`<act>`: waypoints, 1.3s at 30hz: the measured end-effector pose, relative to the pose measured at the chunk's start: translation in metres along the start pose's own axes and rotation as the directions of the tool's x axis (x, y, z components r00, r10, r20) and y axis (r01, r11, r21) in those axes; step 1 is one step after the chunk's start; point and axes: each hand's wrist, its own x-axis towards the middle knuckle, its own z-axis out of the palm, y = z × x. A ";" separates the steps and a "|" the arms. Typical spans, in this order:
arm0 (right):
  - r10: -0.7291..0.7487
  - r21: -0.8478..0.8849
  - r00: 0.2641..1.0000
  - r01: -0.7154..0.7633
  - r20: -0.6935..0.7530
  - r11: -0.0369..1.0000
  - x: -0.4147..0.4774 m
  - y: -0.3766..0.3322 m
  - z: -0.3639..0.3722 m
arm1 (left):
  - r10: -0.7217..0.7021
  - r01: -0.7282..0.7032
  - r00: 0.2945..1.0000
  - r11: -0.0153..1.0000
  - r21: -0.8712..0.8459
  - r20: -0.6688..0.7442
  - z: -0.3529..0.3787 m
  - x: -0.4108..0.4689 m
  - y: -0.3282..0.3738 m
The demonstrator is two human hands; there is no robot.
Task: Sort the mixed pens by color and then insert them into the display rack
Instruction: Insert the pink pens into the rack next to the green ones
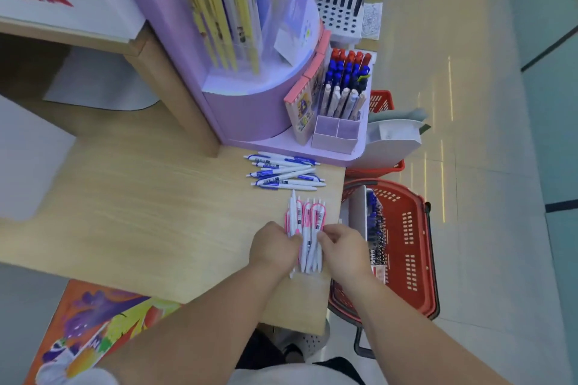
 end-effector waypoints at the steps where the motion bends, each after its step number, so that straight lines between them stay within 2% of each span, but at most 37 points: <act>1: 0.015 0.030 1.000 -0.014 -0.009 0.999 0.000 -0.001 0.003 | -0.002 0.002 1.000 1.000 0.000 0.003 0.001 0.001 0.002; 7: 0.061 0.147 0.998 -0.065 0.028 0.987 0.001 -0.008 0.015 | 0.018 -0.016 0.997 1.000 -0.027 0.079 0.002 0.006 0.007; 10: 0.091 0.175 0.994 -0.099 0.053 0.980 0.005 -0.012 0.015 | 0.035 -0.006 0.988 0.982 -0.189 0.149 -0.002 0.006 0.005; 14: 0.092 0.187 0.989 -0.112 0.112 0.976 0.002 -0.020 0.008 | 0.065 0.051 0.963 0.909 -0.413 0.263 -0.010 -0.001 -0.002; 19: 0.013 0.130 0.995 -0.025 0.096 0.991 -0.015 -0.029 -0.001 | 0.136 0.043 0.941 0.859 -0.510 0.308 -0.014 -0.016 -0.006; 23: -0.087 0.142 0.994 0.077 0.069 0.987 -0.032 -0.045 -0.020 | 0.189 -0.011 0.957 0.783 -0.622 0.222 -0.015 -0.040 0.002; 29: -0.219 0.157 0.964 0.196 0.149 0.968 -0.068 -0.053 -0.052 | 0.236 -0.118 0.967 0.737 -0.666 0.090 -0.020 -0.100 0.013; 39: -0.344 0.234 0.837 0.265 0.427 0.935 -0.124 -0.066 -0.055 | 0.058 -0.140 0.990 0.453 -0.881 -0.128 -0.019 -0.188 -0.026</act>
